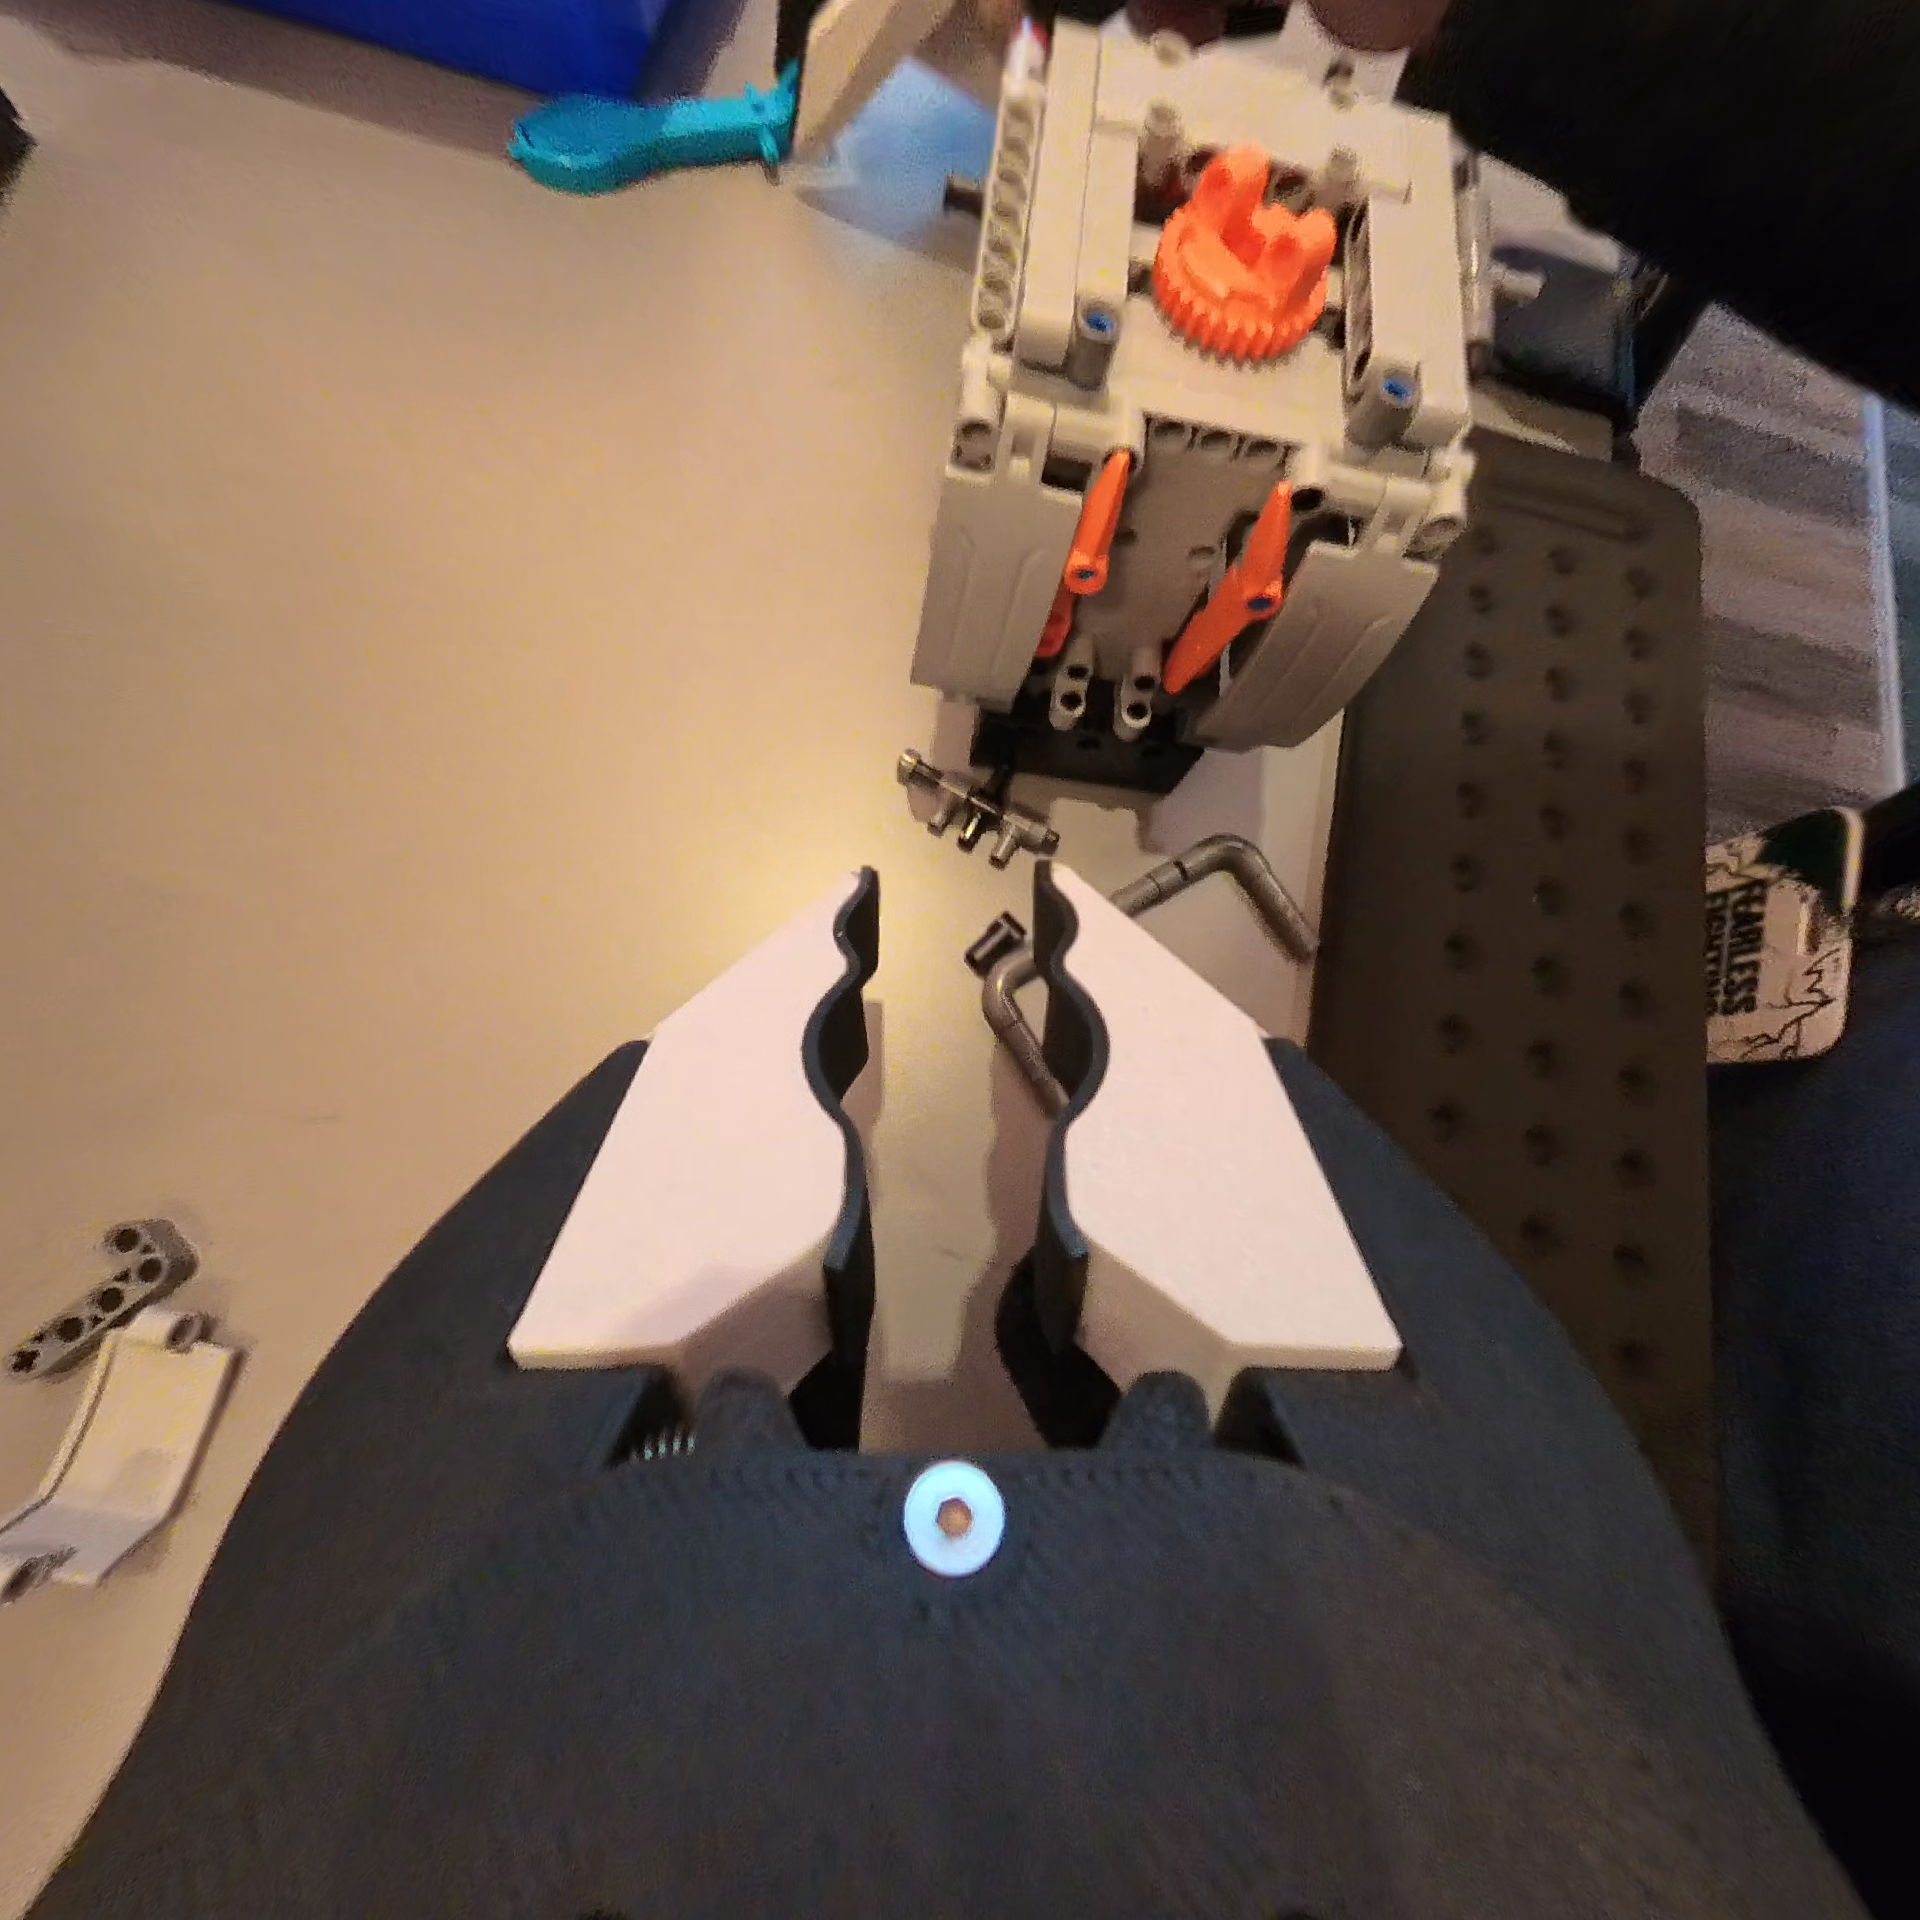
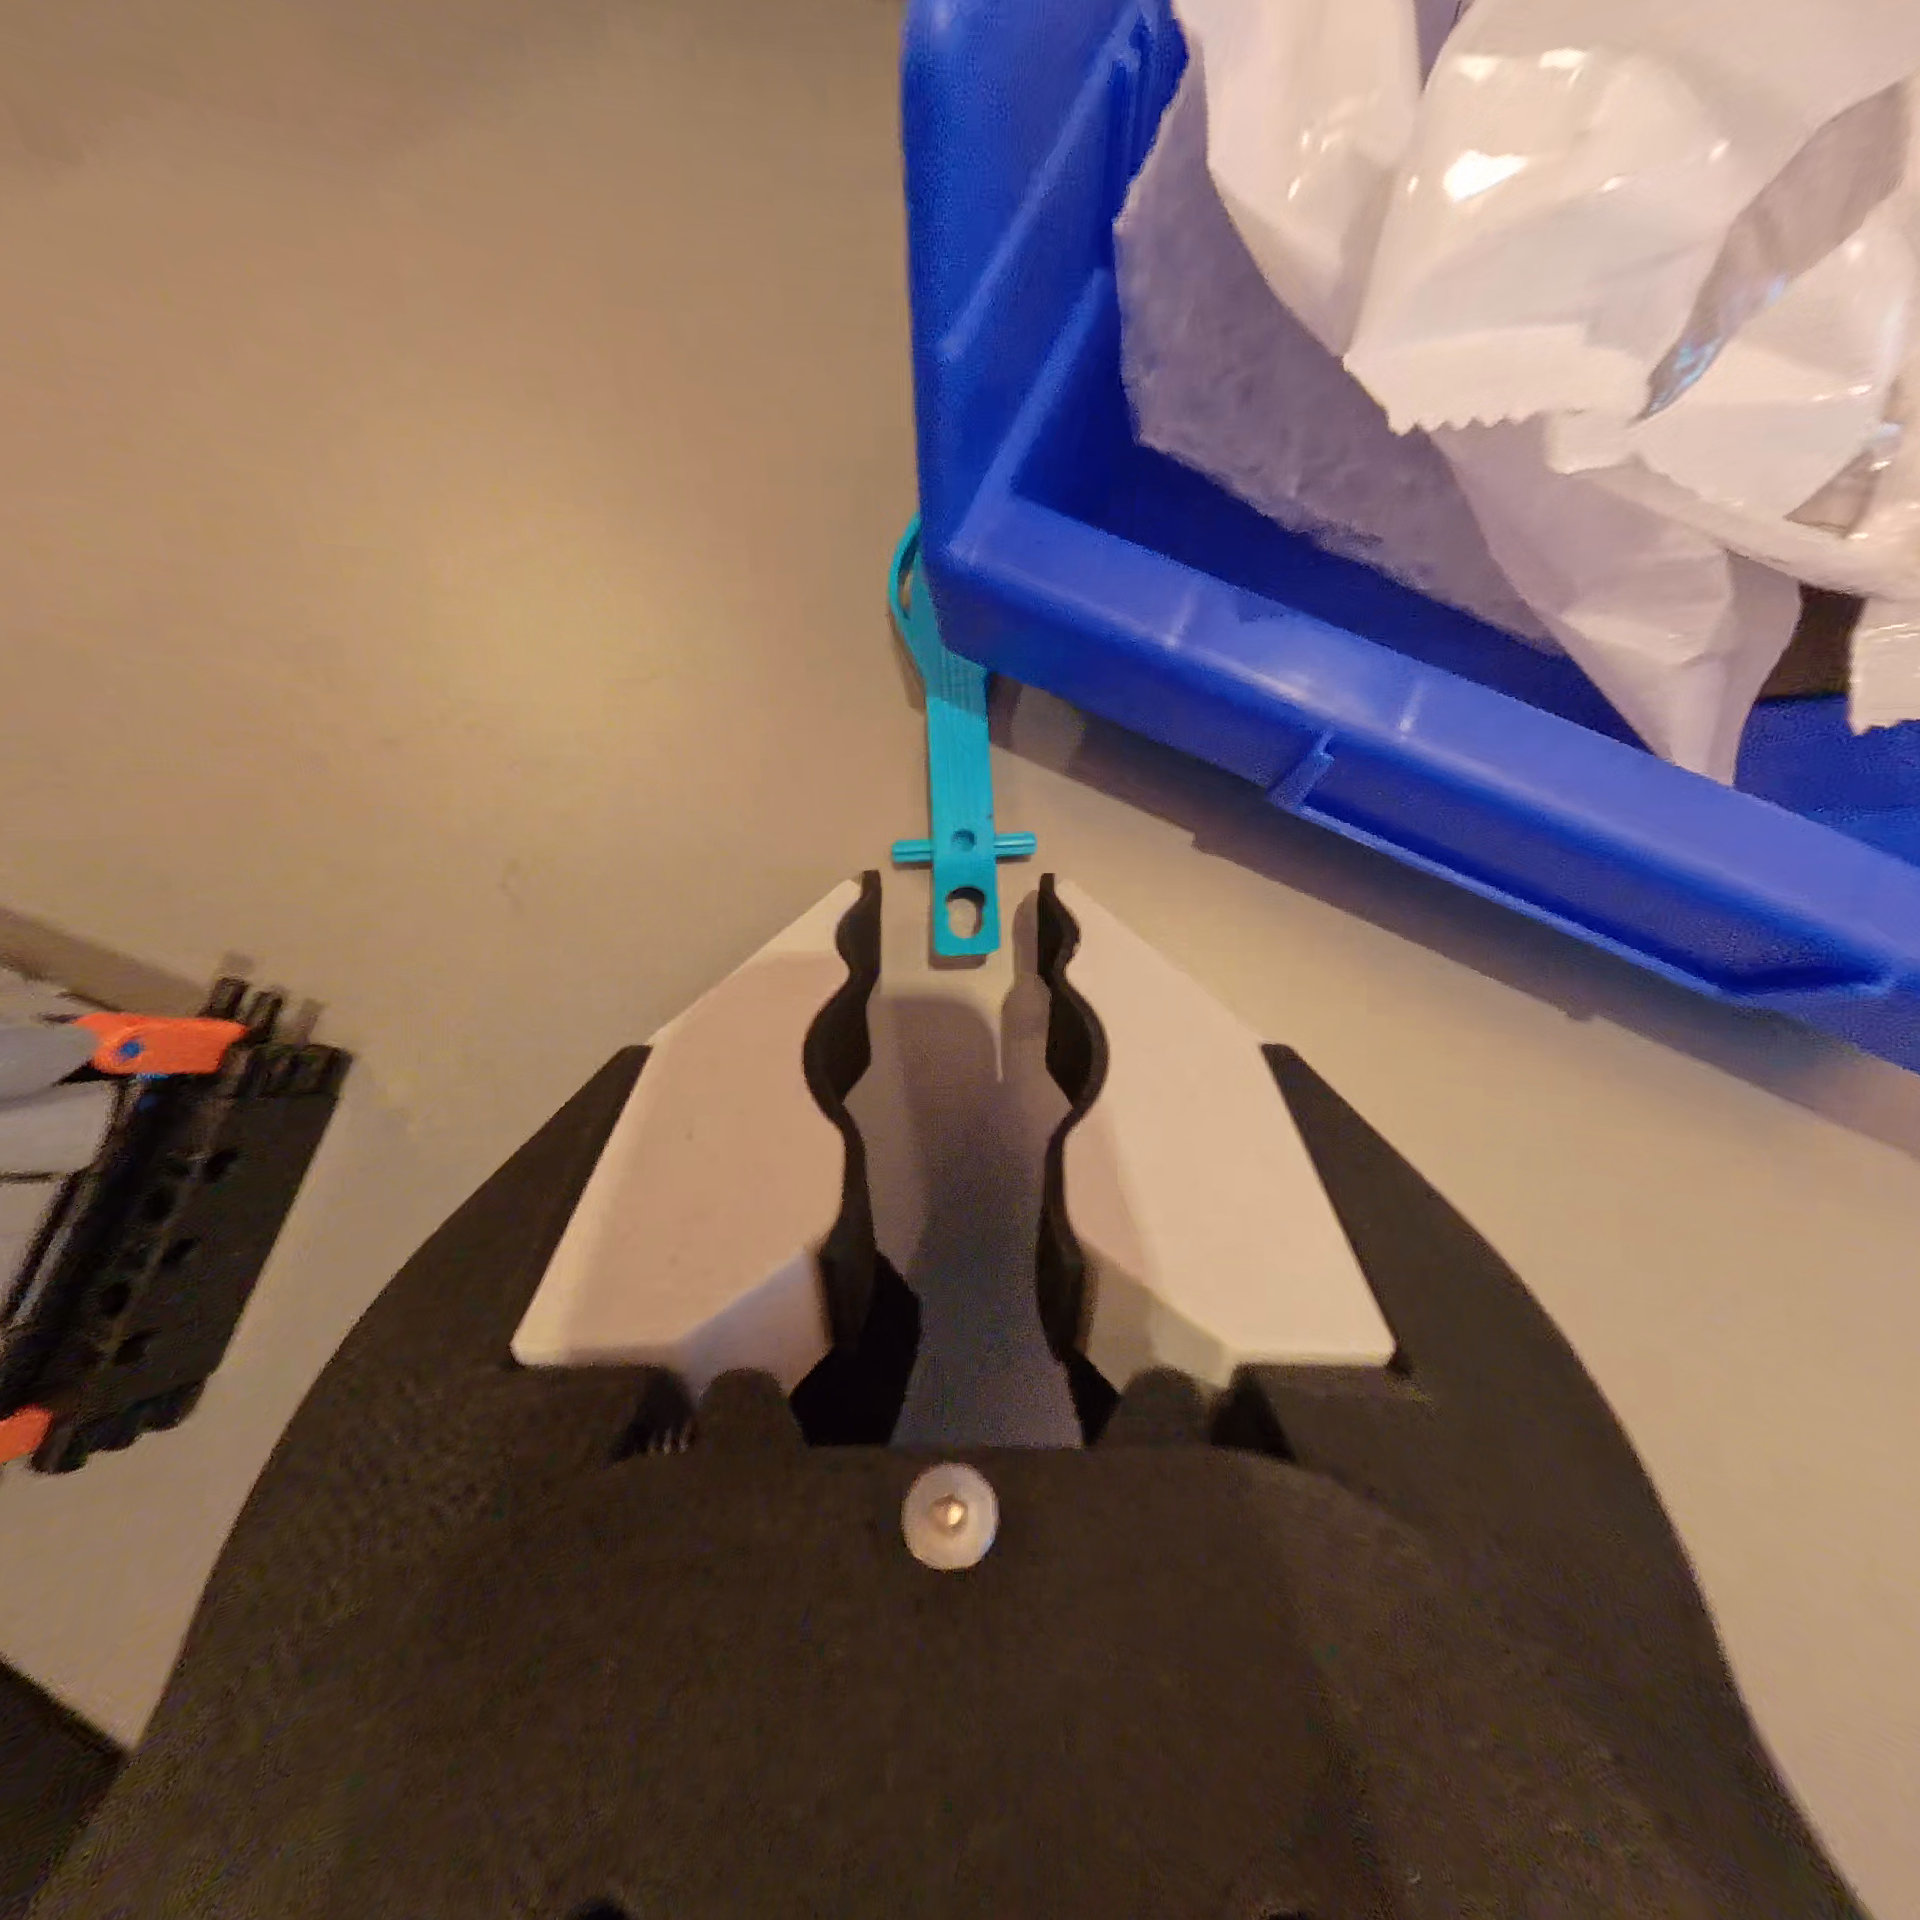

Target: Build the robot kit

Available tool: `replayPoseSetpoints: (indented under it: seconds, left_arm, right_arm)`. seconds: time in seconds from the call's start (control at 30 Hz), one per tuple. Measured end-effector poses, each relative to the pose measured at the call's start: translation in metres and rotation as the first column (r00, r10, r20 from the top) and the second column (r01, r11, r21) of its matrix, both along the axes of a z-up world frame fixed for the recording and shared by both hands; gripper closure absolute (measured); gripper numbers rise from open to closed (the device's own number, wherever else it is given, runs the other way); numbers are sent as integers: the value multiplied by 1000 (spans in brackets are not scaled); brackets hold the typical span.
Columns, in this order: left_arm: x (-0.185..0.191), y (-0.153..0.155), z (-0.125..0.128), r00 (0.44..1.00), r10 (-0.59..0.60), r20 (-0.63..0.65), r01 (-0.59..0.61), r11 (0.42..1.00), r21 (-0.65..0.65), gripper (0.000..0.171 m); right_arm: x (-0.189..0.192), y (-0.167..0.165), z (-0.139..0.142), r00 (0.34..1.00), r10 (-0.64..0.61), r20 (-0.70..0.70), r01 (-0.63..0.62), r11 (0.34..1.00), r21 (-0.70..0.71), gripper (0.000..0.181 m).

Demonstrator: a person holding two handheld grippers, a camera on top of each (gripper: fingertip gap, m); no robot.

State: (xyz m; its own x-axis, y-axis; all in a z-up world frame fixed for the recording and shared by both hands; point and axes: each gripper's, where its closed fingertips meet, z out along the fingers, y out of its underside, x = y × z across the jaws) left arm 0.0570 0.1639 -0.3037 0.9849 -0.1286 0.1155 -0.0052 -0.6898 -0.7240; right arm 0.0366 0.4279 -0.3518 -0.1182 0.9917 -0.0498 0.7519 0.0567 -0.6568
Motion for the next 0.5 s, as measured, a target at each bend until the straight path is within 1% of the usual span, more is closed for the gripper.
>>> replayPoseSetpoints:
  seconds: [0.03, 0.07, 0.17, 0.27, 0.3, 0.37, 0.43, 0.5]
  left_arm:
    - [-2, 1, 4, 1000, 9, -5, -9, 1000, 11, 145]
    - [-5, 2, 7, 1000, 19, -13, -19, 1000, 18, 145]
    - [-12, 5, 15, 998, 54, -10, -54, 997, 47, 145]
    - [-17, 14, 30, 996, 84, 13, -85, 991, 101, 145]
    - [-18, 18, 38, 995, 93, 27, -96, 987, 128, 145]
    - [-14, 30, 57, 995, 75, 73, -88, 977, 195, 143]
    - [-11, 43, 71, 991, 57, 124, -85, 968, 234, 139]
    - [-1, 57, 91, 972, 11, 235, -83, 950, 301, 134]
  right_arm:
    - [-2, -1, -1, 1000, 18, -6, -18, 1000, 1, 167]
    - [-5, -3, 0, 999, 33, -27, -33, 999, -9, 172]
    - [-5, -10, 8, 997, 63, -53, -65, 997, -39, 172]
    - [6, -29, 32, 988, 125, -95, -133, 987, -87, 172]
    - [11, -40, 45, 980, 155, -123, -171, 976, -133, 172]
    - [23, -62, 75, 963, 202, -180, -240, 946, -217, 172]
    - [36, -93, 118, 921, 253, -296, -347, 879, -327, 172]
    - [45, -116, 159, 877, 252, -410, -418, 820, -390, 172]
